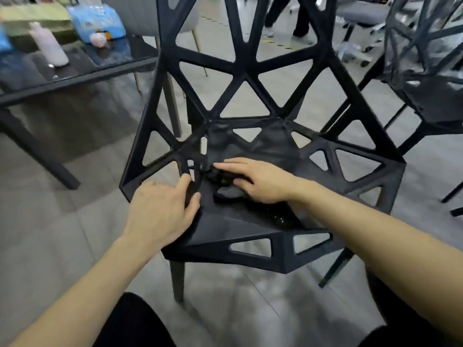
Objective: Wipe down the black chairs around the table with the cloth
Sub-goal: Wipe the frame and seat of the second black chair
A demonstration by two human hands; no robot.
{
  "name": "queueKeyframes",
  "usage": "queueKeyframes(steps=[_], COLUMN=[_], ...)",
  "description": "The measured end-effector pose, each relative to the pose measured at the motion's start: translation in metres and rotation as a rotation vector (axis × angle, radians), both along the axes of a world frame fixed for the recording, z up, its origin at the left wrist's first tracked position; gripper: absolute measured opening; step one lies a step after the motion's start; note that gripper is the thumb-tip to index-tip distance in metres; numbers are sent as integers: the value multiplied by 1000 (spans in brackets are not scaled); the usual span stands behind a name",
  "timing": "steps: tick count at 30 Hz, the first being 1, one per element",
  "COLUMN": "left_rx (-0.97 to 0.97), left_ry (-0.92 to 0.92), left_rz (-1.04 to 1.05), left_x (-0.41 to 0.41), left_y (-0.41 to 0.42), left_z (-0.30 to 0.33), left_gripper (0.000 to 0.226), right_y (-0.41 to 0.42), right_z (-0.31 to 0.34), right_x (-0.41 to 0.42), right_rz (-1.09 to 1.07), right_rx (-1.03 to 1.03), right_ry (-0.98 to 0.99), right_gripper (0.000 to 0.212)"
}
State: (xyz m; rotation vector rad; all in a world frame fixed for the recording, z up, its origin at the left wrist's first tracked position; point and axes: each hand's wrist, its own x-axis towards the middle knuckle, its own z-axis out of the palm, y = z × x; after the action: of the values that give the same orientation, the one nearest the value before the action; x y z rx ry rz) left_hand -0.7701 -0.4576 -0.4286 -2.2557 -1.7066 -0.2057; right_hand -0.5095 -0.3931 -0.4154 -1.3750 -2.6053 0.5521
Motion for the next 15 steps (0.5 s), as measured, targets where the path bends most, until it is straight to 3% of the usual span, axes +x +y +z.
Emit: queueKeyframes(steps=[4,6,9,12,15], left_rx=[29,35,43,49,79], left_ry=[-58,-73,-80,-75,-106], left_rz=[34,32,6,-11,-25], left_x=[7,12,15,16,14], left_y=[3,8,26,37,34], left_z=[3,6,8,6,2], left_gripper=[37,36,35,33,32], right_y=[60,70,35,-13,-7], right_z=[3,0,2,12,16], right_x=[99,109,39,-21,11], right_rz=[-411,-501,-308,10,-16], right_rx=[42,61,128,40,6], right_ry=[-171,-199,-161,0,-7], right_gripper=[62,65,54,43,46])
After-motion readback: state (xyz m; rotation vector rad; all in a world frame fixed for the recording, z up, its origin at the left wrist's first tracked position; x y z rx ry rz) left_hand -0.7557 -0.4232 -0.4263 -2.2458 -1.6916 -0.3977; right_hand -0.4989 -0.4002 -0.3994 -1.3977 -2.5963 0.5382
